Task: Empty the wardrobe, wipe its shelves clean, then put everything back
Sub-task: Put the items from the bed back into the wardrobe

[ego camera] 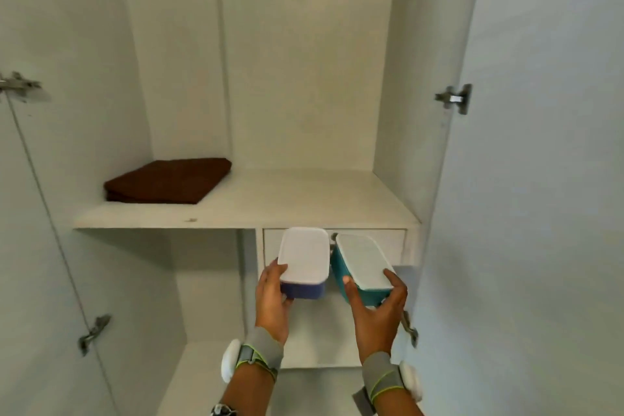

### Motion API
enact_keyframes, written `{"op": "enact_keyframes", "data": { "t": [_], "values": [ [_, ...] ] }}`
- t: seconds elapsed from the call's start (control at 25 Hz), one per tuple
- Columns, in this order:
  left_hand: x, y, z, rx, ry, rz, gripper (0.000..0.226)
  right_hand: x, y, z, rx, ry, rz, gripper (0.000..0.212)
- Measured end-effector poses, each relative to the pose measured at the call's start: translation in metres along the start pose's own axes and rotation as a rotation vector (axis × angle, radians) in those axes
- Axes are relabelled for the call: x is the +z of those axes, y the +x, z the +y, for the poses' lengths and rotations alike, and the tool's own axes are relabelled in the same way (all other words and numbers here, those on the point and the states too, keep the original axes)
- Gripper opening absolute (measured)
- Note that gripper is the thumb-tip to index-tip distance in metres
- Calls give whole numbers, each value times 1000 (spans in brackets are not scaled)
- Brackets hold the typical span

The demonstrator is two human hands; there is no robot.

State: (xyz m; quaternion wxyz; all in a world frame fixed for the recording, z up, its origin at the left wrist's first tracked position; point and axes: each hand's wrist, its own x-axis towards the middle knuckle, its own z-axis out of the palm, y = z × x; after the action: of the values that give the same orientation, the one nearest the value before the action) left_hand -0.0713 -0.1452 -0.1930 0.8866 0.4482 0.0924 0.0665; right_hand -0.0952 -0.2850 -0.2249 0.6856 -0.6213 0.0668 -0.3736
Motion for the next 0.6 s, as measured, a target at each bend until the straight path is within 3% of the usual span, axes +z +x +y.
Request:
{"op": "enact_keyframes", "data": {
  "t": [0.24, 0.6],
  "values": [
    [-10, 136, 71, 103, 10, 34, 29, 130, 69, 22, -55, 46, -142, 78],
    [-21, 336, 138, 95, 99, 20, 16, 302, 162, 65, -56, -8, -161, 71]
  ]
}}
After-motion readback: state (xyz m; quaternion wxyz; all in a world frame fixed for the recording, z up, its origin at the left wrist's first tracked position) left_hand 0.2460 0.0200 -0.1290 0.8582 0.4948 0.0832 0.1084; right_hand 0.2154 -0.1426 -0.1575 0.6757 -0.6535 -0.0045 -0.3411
